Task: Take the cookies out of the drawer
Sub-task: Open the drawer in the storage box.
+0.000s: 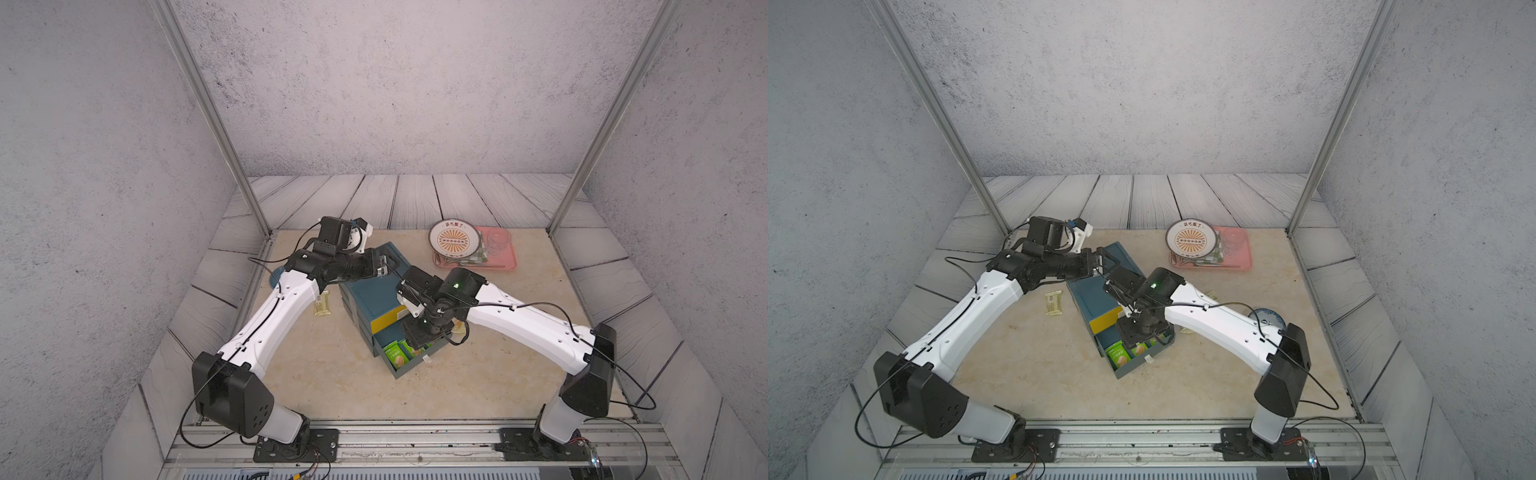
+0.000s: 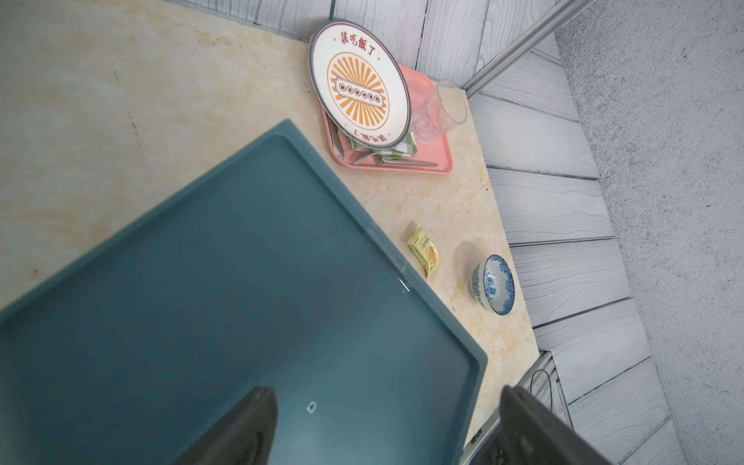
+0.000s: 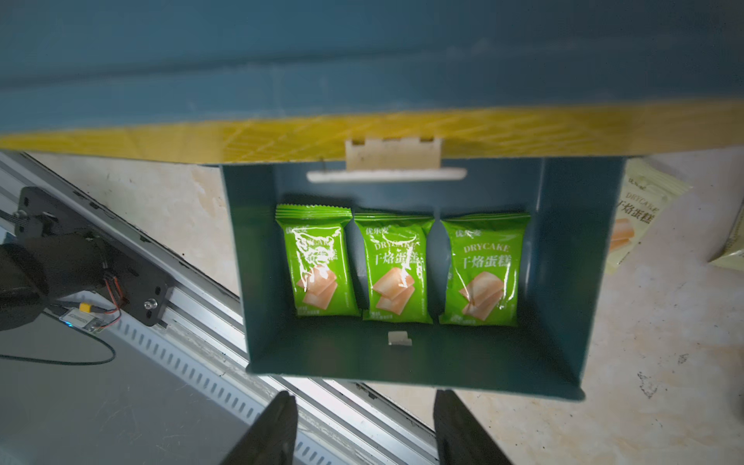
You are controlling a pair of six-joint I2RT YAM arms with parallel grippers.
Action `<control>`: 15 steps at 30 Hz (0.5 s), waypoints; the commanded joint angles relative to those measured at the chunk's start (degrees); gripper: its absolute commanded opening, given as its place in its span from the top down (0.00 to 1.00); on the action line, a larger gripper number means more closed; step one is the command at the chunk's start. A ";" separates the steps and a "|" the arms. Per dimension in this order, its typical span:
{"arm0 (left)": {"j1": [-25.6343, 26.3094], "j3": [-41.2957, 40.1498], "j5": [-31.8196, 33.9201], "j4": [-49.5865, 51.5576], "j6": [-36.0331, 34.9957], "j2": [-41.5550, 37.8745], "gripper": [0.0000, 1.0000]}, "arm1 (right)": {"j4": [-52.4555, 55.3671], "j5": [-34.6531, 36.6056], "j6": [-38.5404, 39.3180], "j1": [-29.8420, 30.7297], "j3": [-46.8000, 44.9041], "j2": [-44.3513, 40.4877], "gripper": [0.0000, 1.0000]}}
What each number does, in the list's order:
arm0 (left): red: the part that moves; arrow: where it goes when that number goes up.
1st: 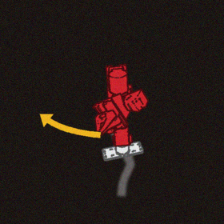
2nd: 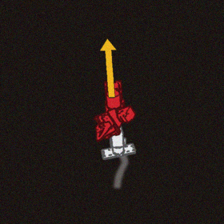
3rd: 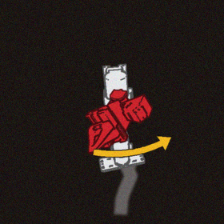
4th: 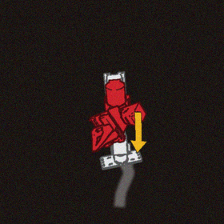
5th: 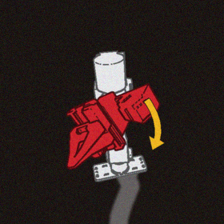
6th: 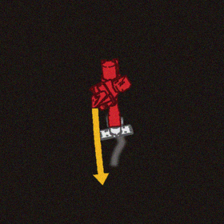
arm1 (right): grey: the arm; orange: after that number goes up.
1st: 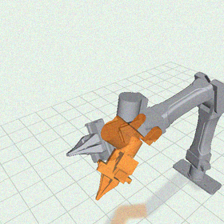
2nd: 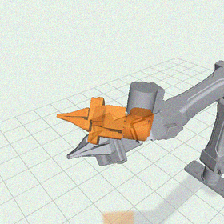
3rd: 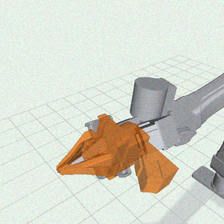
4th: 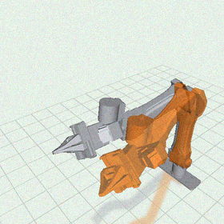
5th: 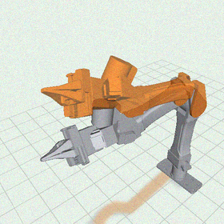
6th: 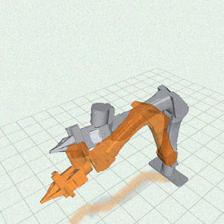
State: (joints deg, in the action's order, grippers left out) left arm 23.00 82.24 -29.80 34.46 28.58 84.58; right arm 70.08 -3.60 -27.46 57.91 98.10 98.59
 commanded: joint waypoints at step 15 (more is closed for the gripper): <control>-0.06 -3.16 0.78 -0.87 -1.16 -0.12 0.08 | -4.30 -3.18 -0.05 -0.08 -6.77 1.68 0.42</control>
State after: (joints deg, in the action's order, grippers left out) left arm 23.00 80.36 -29.78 33.41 28.42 84.51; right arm 61.98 -4.64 -26.22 57.78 94.43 101.10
